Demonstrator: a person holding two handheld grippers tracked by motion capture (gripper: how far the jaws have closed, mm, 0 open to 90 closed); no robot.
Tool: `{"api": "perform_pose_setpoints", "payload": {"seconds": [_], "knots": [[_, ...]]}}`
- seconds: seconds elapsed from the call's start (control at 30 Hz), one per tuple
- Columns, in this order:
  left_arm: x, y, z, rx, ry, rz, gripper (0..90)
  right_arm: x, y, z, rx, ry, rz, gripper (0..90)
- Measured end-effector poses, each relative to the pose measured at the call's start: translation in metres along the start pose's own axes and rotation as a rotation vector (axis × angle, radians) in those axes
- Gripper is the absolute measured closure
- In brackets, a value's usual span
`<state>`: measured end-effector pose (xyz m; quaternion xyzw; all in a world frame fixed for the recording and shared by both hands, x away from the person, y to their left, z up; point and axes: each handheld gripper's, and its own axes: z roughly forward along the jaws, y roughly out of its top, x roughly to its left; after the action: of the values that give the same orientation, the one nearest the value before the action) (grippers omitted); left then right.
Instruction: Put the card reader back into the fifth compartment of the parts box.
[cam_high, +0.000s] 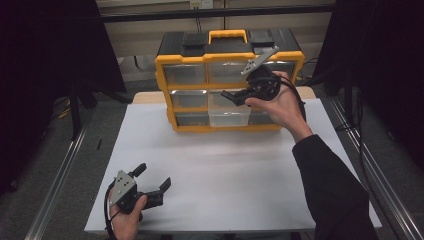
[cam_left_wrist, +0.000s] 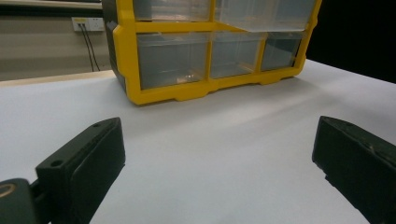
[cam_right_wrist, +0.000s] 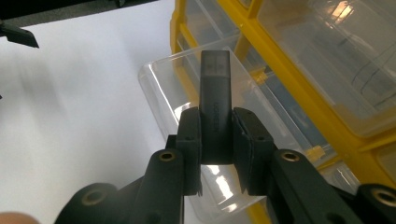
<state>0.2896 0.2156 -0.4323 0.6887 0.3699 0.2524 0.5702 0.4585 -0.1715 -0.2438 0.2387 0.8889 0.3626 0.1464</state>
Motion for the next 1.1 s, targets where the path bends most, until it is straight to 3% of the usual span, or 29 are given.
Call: {"api": "perform_pose_setpoints", "payload": {"seconds": [0.3,0.8,0.93,1.1], "knots": [[0.0,0.0,0.0,0.004,-0.004,0.001,2.6,-0.009,0.002,0.008,0.024,0.009,0.016,73.6],[0.0,0.0,0.0,0.0,-0.001,-0.002,2.9,-0.018,0.016,0.019,0.119,0.032,0.01,73.6],[0.0,-0.001,0.001,0.002,-0.004,-0.004,2.8,-0.02,0.016,0.019,0.121,0.03,-0.001,73.6],[-0.001,-0.001,0.001,0.002,-0.004,-0.003,2.8,-0.021,0.016,0.023,0.172,0.026,0.007,73.6]]}}
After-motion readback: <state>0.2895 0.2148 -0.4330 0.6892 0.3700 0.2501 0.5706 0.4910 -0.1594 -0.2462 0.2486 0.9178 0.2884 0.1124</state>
